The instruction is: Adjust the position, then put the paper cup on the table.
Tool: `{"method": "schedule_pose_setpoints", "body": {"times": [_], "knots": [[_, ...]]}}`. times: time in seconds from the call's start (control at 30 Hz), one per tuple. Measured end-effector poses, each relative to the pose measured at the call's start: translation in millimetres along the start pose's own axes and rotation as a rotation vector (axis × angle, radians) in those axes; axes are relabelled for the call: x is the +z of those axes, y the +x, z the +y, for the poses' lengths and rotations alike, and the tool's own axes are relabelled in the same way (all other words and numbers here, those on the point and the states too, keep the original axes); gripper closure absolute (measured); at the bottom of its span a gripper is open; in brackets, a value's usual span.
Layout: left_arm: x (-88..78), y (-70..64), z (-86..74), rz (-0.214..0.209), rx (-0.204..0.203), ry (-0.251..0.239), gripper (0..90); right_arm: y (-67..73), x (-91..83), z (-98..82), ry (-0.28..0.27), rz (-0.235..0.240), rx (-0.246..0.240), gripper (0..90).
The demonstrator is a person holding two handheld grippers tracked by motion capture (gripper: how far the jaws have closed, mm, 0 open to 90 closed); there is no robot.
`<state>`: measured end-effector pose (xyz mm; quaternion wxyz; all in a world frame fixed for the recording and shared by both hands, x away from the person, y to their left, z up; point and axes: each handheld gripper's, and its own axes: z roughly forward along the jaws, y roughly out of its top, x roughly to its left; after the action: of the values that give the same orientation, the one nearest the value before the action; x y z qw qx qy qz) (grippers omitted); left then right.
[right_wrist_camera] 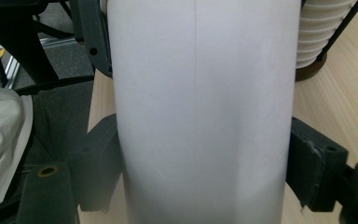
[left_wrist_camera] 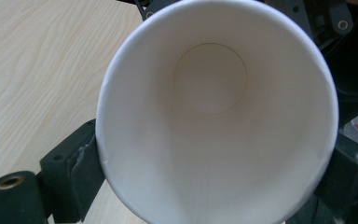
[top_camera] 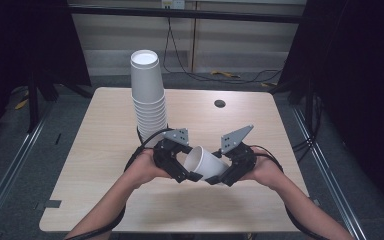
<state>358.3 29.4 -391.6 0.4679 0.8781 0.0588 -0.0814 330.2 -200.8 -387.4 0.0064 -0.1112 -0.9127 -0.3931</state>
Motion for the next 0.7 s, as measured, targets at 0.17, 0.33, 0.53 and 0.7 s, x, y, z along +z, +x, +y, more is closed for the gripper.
{"method": "schedule_pose_setpoints", "body": {"times": [0.17,0.33,0.53,0.7], "knots": [[-1.1,-1.5,0.0,0.002,-0.005,0.005,10.1,0.8,-0.8,0.1,-0.007,-0.003,-0.003,22.0],[-1.8,-2.2,-0.4,0.008,-0.02,0.018,10.1,1.3,2.5,-1.2,-0.013,0.001,0.003,20.9],[-6.0,-0.5,0.8,0.044,-0.065,0.061,10.7,0.4,3.6,-4.4,-0.05,-0.027,0.006,14.4],[-9.9,3.6,-0.8,0.081,-0.085,0.087,10.9,-4.1,-2.8,-12.5,-0.075,-0.057,0.031,13.0]]}}
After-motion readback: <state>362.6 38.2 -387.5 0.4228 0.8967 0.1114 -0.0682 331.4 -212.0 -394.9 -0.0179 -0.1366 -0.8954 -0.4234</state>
